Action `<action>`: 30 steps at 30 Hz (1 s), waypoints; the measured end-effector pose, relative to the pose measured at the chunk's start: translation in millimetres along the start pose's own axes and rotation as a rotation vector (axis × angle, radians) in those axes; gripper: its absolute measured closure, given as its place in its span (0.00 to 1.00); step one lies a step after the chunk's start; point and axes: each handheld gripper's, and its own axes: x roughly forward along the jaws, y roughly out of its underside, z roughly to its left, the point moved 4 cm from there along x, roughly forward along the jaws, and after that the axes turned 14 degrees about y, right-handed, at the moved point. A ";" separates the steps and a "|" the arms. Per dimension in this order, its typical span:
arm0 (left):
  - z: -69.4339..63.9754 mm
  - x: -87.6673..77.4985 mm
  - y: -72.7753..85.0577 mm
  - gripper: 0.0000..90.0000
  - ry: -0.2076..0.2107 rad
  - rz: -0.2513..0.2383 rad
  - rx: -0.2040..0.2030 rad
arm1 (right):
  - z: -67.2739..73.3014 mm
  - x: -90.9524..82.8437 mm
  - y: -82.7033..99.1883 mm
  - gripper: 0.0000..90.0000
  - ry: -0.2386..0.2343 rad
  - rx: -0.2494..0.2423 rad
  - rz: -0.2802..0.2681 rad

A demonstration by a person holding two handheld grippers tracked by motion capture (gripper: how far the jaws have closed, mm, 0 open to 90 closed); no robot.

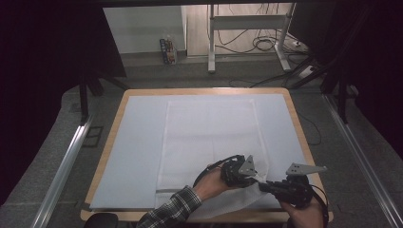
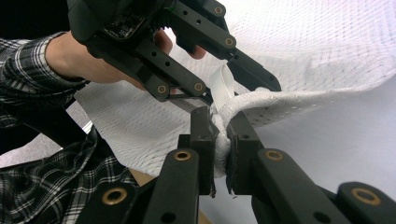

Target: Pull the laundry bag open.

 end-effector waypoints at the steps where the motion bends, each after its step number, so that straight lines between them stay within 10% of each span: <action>1: 0.2 0.3 0.6 0.88 0.003 0.013 0.001 | -0.2 -0.3 0.0 0.91 0.000 0.000 -0.001; 30: -2.4 4.8 1.9 0.82 0.026 0.031 0.031 | -5.0 0.6 2.2 0.90 0.033 0.021 0.037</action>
